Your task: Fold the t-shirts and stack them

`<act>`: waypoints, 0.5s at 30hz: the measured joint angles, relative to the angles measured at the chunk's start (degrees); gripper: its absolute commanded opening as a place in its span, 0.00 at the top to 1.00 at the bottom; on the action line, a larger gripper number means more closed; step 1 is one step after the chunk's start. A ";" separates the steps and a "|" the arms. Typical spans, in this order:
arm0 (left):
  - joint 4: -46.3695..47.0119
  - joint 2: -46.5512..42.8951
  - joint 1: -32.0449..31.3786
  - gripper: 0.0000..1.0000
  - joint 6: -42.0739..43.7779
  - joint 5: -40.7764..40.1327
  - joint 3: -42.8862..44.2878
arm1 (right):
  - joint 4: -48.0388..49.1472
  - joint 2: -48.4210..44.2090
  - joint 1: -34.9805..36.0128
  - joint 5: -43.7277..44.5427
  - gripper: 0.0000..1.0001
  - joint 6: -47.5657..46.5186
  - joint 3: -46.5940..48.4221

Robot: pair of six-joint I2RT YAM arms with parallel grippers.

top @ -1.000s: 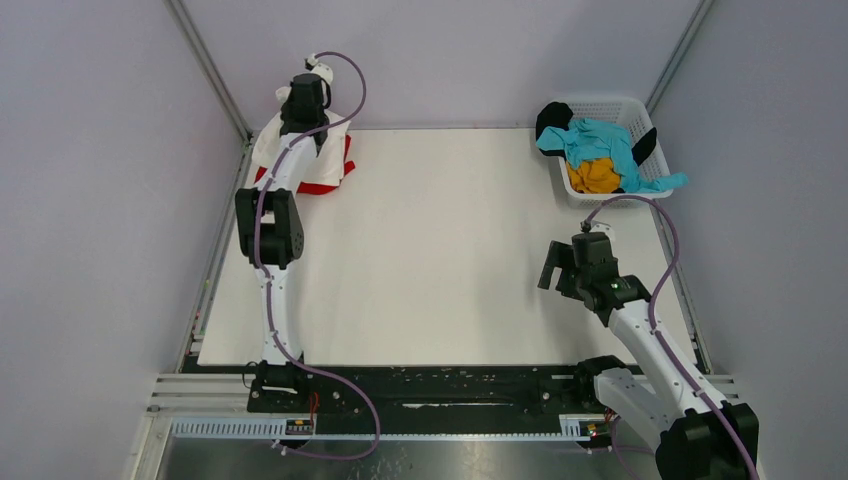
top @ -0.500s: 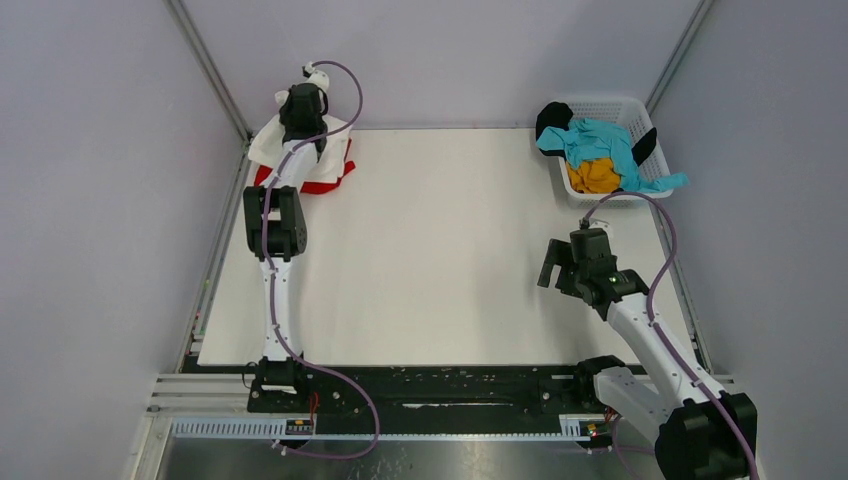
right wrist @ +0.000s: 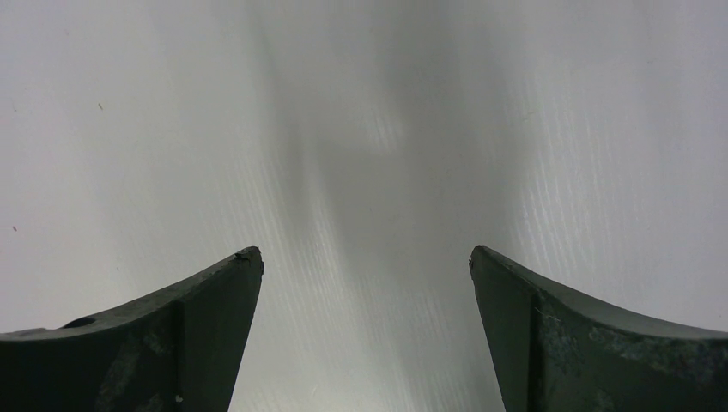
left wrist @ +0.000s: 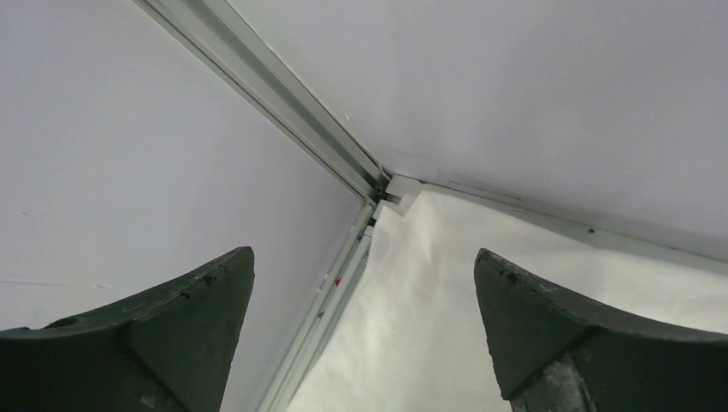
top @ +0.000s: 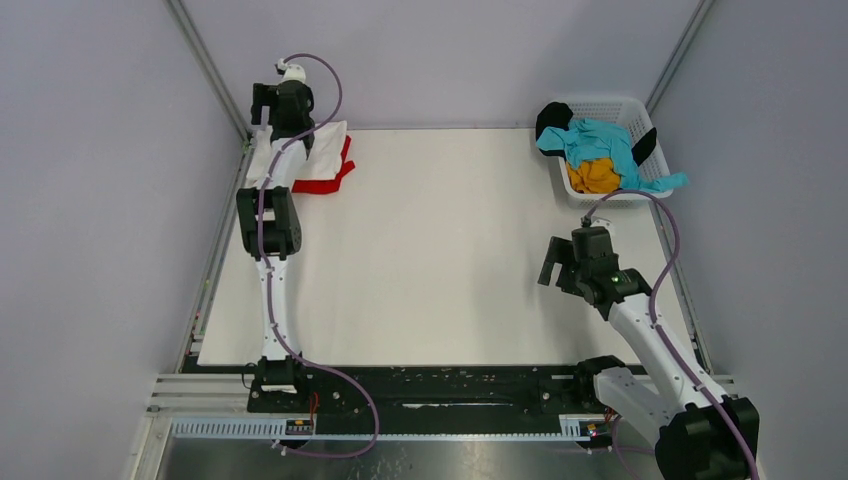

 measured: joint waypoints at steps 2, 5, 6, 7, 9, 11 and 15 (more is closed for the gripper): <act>-0.90 -0.20 -0.07 0.01 -1.95 0.04 -0.46 | 0.00 -0.66 0.00 0.04 0.01 0.04 0.00; -1.73 -2.58 -0.63 0.01 -4.90 0.35 -4.59 | 0.02 -2.21 0.00 0.13 0.00 0.39 -0.02; -2.34 -3.72 -0.96 0.01 -6.21 0.66 -6.25 | 0.04 -2.86 0.00 0.17 0.01 0.48 -0.02; -3.67 -5.33 -1.40 0.01 -8.31 1.11 -8.22 | 0.07 -3.50 0.00 0.26 0.00 0.61 -0.04; -5.70 -8.11 -2.29 0.01 -12.48 2.62 -11.02 | 0.26 -4.68 0.00 0.59 0.01 0.85 -0.22; -6.80 -12.87 -3.54 0.01 -17.94 4.59 -16.52 | 1.38 -5.68 0.00 0.61 0.00 0.98 -0.98; -6.23 -25.46 -6.75 0.01 -28.57 7.19 -31.17 | 3.61 -5.97 -0.02 -0.07 0.00 1.70 -2.91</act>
